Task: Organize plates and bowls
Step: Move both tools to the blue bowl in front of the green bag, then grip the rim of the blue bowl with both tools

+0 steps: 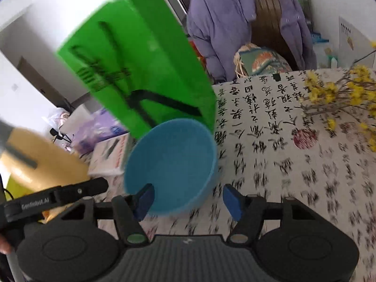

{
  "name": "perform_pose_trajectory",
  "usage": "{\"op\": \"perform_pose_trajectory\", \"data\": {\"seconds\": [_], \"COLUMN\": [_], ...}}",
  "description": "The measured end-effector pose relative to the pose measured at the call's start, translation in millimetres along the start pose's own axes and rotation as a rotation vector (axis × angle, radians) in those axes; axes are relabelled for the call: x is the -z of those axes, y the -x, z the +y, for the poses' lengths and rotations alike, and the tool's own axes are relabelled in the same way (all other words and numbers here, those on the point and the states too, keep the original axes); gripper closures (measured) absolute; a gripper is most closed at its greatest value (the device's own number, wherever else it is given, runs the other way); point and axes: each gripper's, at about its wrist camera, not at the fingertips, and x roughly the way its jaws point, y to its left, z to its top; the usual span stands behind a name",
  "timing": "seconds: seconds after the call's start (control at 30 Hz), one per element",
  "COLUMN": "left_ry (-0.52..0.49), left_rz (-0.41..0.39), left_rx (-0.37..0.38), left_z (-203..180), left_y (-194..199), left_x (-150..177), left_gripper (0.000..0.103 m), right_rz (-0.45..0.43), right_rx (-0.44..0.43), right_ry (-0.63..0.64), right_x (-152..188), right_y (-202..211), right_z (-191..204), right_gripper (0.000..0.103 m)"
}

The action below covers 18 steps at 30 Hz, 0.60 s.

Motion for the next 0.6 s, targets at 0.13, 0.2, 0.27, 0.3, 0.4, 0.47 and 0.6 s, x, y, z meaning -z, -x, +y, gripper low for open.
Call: {"op": "perform_pose_trajectory", "data": {"seconds": [0.13, 0.2, 0.27, 0.3, 0.4, 0.47, 0.6], "left_ry": [0.051, 0.055, 0.058, 0.064, 0.066, 0.07, 0.077], "left_rz": [0.027, 0.042, 0.049, 0.052, 0.072, 0.07, 0.074], "left_rx": [0.039, 0.04, 0.042, 0.034, 0.014, 0.004, -0.006], "left_z": [7.1, 9.7, 12.6, 14.1, 15.0, 15.2, 14.3], "left_y": [-33.6, -44.8, -52.9, -57.1, -64.9, -64.1, -52.4], "left_x": [-11.0, -12.7, -12.9, -12.4, -11.0, -10.0, -9.2], "left_gripper": [0.046, 0.059, 0.071, 0.075, 0.086, 0.089, 0.09], "right_rz": [0.005, 0.025, 0.028, 0.028, 0.029, 0.033, 0.057], "right_rx": [0.003, 0.012, 0.024, 0.025, 0.023, 0.031, 0.029], "right_ry": [-0.036, -0.021, -0.008, -0.011, -0.03, -0.027, -0.009], "right_x": [-15.7, -18.2, -19.2, -19.6, -20.4, -19.5, -15.9], "right_y": [-34.3, -48.1, -56.1, -59.0, -65.6, -66.4, -61.8], "right_z": [-10.8, -11.4, -11.8, -13.0, -17.8, -18.8, -15.7], "right_gripper": [0.056, 0.062, 0.069, 0.073, 0.086, 0.089, 0.092]}}
